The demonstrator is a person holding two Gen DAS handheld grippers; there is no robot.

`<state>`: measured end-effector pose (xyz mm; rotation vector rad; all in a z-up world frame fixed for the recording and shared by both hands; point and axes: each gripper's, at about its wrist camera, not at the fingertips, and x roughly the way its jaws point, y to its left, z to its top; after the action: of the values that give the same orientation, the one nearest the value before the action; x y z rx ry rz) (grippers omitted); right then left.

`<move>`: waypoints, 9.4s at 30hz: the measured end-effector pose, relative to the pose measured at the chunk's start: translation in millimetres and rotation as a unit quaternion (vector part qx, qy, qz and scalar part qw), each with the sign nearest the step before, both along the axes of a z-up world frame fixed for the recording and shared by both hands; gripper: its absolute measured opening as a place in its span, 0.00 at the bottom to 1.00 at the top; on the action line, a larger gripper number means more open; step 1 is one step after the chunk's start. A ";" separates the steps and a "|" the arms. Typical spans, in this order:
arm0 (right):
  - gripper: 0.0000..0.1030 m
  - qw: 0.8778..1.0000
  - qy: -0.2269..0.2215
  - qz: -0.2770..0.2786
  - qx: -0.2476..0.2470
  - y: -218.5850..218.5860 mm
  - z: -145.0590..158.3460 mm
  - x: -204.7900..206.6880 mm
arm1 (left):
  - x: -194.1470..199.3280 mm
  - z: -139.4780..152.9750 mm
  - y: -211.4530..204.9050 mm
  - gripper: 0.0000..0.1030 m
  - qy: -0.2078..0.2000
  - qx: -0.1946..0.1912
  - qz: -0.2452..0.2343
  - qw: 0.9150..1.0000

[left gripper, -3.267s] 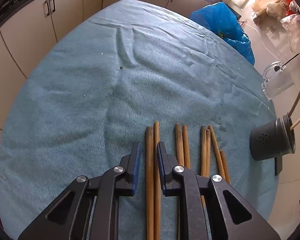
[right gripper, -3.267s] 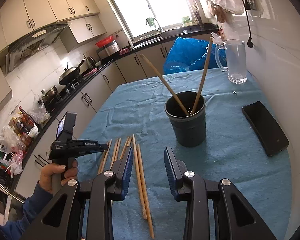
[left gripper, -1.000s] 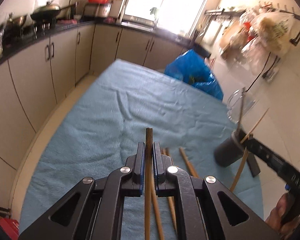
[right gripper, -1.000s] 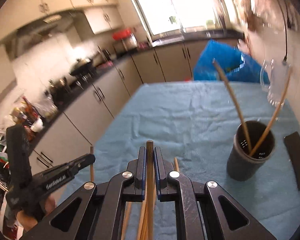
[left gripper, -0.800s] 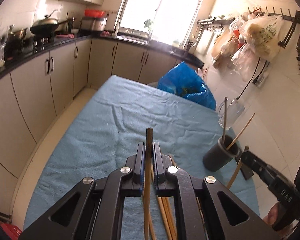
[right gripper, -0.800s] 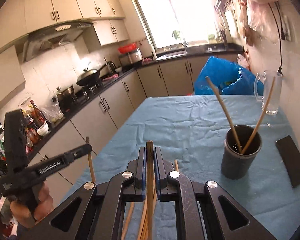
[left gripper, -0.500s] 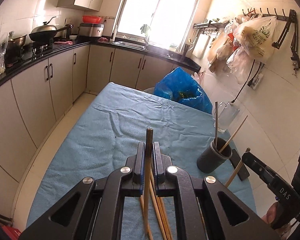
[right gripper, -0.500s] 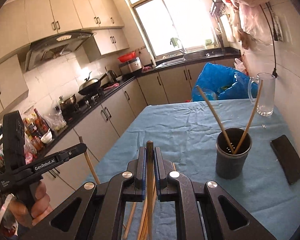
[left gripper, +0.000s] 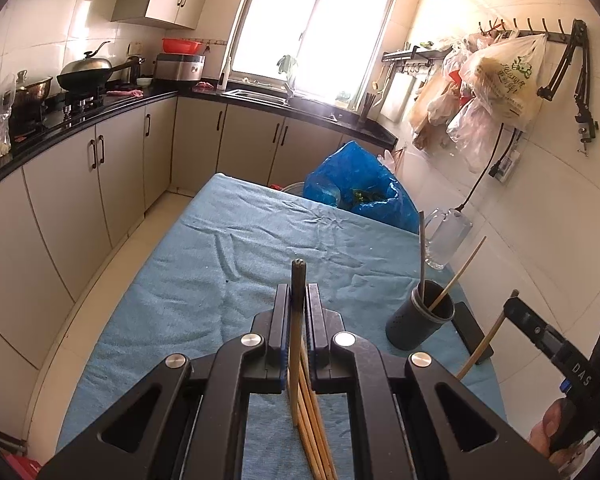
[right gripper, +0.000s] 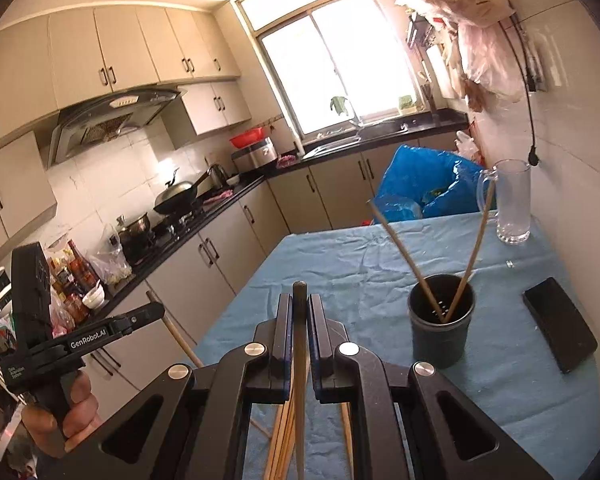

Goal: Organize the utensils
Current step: 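Carry the upright chopstick over the black cup, then lower the chopstick into the black cup and open the grippers, then move the open grippers back over the remaining chopsticks, then lower both grippers onto one wooden chopstick and close them, then lift the grasped chopstick upright off the towel with both grippers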

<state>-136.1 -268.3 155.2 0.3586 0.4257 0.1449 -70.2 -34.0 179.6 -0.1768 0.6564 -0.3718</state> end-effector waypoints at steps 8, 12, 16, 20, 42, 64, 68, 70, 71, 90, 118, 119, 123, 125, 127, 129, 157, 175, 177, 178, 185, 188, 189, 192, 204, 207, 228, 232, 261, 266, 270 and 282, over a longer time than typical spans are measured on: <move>0.08 0.999 -0.021 -0.032 0.009 -21.7 10.6 -18.6 | -4.4 8.1 -4.1 0.06 -0.003 -0.004 -0.006 1.000; 0.08 0.998 -0.030 -0.048 0.017 -35.1 15.3 -27.2 | -4.7 11.8 -7.8 0.06 -0.005 -0.006 -0.013 1.000; 0.08 0.998 -0.032 -0.056 0.027 -45.2 16.0 -33.0 | -6.1 16.0 -13.5 0.06 -0.006 -0.008 -0.021 1.000; 0.08 0.997 -0.037 -0.067 0.032 -55.6 18.7 -38.8 | -6.1 20.5 -21.6 0.06 -0.004 -0.012 -0.034 0.999; 0.08 0.990 -0.067 -0.114 0.046 -96.8 35.7 -67.0 | -6.8 57.3 -81.1 0.06 -0.022 -0.007 -0.102 0.995; 0.08 0.983 -0.103 -0.151 0.016 -136.7 90.3 -21.5 | 35.8 114.8 -159.5 0.06 -0.063 -0.012 -0.126 0.990; 0.08 0.982 -0.103 -0.156 0.020 -146.4 95.5 -5.1 | 50.6 115.4 -171.0 0.06 -0.060 -0.019 -0.122 0.991; 0.08 0.981 -0.104 -0.161 0.015 -150.5 97.6 3.2 | 58.3 112.0 -177.8 0.06 -0.057 -0.020 -0.120 0.991; 0.08 0.981 -0.104 -0.166 0.012 -152.7 97.6 8.6 | 61.6 109.7 -181.0 0.06 -0.055 -0.019 -0.119 0.991; 0.08 0.986 -0.015 -0.161 0.035 -179.4 27.5 82.7 | 105.5 39.0 -203.9 0.06 0.010 -0.002 -0.114 0.993; 1.00 0.970 -0.050 -0.196 -0.134 -116.1 27.6 -25.6 | 42.6 39.0 -140.1 0.14 -0.006 -0.009 -0.098 0.995; 1.00 0.972 -0.064 -0.192 -0.122 -112.5 19.6 -37.3 | 38.0 35.6 -132.9 0.15 -0.006 -0.008 -0.094 0.996; 1.00 0.979 -0.080 -0.165 -0.087 -103.3 -3.8 -63.0 | 25.0 18.3 -107.5 0.15 0.004 0.004 -0.080 0.997; 1.00 0.982 -0.078 -0.148 -0.088 -93.0 -13.0 -68.1 | 21.6 7.1 -94.9 0.15 0.016 0.008 -0.072 0.997; 1.00 0.986 -0.067 -0.120 -0.091 -81.0 -19.2 -69.7 | 19.6 -9.0 -78.7 0.15 0.035 0.015 -0.062 0.997; 1.00 0.989 -0.062 -0.096 -0.090 -71.3 -24.1 -70.3 | 20.9 -23.4 -63.4 0.15 0.052 0.019 -0.047 0.997; 0.72 0.995 0.096 -0.002 -0.034 -41.2 -78.7 -38.7 | 111.3 -156.7 -50.2 0.19 0.282 0.044 0.011 0.958; 0.72 0.992 0.123 0.003 -0.036 -33.2 -83.7 -25.8 | 120.4 -170.5 -53.8 0.10 0.257 0.097 0.010 0.961; 0.72 0.991 0.125 0.007 -0.039 -29.8 -84.3 -23.5 | 117.3 -169.7 -44.1 0.10 0.258 0.096 0.016 0.961; 0.72 0.991 0.128 0.010 -0.041 -27.2 -84.3 -21.5 | 113.6 -168.0 -37.7 0.09 0.255 0.099 0.019 0.962; 0.63 0.986 0.150 0.049 -0.044 -4.2 -83.8 3.4 | 96.8 -172.8 13.2 0.00 0.249 0.083 0.045 0.964; 0.63 0.983 0.164 0.071 -0.040 10.5 -83.0 24.4 | 97.2 -173.3 21.0 0.00 0.261 0.044 0.035 0.964; 0.63 0.982 0.169 0.077 -0.037 15.6 -82.7 33.0 | 97.9 -172.2 20.9 0.00 0.262 0.033 0.026 0.964; 0.60 0.978 0.190 0.083 -0.019 24.3 -86.2 60.7 | 101.4 -164.3 13.0 0.00 0.258 0.011 0.009 0.966; 0.53 0.976 0.214 0.041 -0.006 22.8 -88.4 76.6 | 126.2 -173.3 -44.7 0.01 0.257 0.054 -0.025 0.965; 0.53 0.974 0.221 0.044 -0.010 23.5 -91.4 77.7 | 127.2 -175.7 -42.5 0.03 0.257 0.053 -0.021 0.965; 0.53 0.971 0.237 0.036 -0.024 32.9 -97.7 93.9 | 135.2 -178.0 -38.3 0.07 0.291 0.012 -0.046 0.955; 0.53 0.969 0.242 0.035 -0.024 32.0 -101.3 94.7 | 134.4 -178.6 -47.4 0.07 0.276 0.052 -0.032 0.959; 0.21 0.928 0.359 0.064 -0.071 82.5 -169.3 234.8 | 105.3 -174.8 20.4 0.08 0.244 0.086 0.022 0.966; 0.08 0.927 0.355 0.063 -0.098 86.1 -170.3 238.6 | 110.2 -173.4 15.4 0.06 0.239 0.090 0.020 0.967; 0.07 0.936 0.338 0.072 -0.067 79.0 -165.8 231.1 | 111.6 -172.9 16.0 0.06 0.241 0.064 0.011 0.968; 0.07 0.986 0.151 0.064 -0.028 54.4 -65.6 124.4 | 65.6 -96.3 22.8 0.05 0.133 0.023 0.026 0.991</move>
<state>-11.6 -213.9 89.6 0.2987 0.7515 0.2036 -4.6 -11.2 83.3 -0.2019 0.9207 -0.2848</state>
